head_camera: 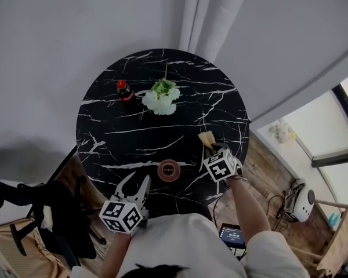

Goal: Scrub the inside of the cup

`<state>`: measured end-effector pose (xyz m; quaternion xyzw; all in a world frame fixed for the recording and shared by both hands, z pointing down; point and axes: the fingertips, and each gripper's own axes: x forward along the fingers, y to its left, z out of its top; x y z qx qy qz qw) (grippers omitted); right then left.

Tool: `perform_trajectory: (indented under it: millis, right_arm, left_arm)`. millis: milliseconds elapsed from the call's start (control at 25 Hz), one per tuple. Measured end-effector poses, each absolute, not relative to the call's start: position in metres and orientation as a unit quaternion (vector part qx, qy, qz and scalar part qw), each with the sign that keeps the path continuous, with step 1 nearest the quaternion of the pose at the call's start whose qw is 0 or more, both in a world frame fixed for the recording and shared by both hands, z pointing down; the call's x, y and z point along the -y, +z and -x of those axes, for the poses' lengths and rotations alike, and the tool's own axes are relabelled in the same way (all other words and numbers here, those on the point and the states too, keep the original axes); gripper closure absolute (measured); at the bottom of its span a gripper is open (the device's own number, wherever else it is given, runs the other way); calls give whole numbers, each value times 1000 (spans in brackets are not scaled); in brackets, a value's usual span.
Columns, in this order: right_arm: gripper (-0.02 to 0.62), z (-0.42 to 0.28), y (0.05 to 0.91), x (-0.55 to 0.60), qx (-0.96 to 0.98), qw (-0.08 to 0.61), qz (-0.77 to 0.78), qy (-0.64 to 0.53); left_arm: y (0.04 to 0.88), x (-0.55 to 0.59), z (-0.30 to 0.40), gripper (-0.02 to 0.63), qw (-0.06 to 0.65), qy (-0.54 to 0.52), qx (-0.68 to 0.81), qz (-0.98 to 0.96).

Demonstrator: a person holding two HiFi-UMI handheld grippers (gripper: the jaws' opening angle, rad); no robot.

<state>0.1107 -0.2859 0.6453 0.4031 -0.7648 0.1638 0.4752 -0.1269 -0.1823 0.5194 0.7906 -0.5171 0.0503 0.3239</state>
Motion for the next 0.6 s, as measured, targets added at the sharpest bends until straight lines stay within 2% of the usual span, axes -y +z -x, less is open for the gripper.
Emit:
perform_trajectory:
  millis: [40,120,320,480,600]
  right_arm:
    - [534,-111,643,287,765,468,-411,166]
    - [534,-111,636,289,767,449,-426,170]
    - [535,-112,613,291,769,396,-467,184]
    - [534,-119,595,288,765,354,-498,203]
    - [534,-128,585,282,759,314,-520,232]
  left_arm:
    - [519,182,126,466,323,51,514,-793]
    - [521,180,124,406,326,57,505,-797]
    - [534,177,112,360,340,85,471,-809]
    - [538,176,103,267,316,106,458,-824]
    - [546,172,100,251,309,125,448,-830]
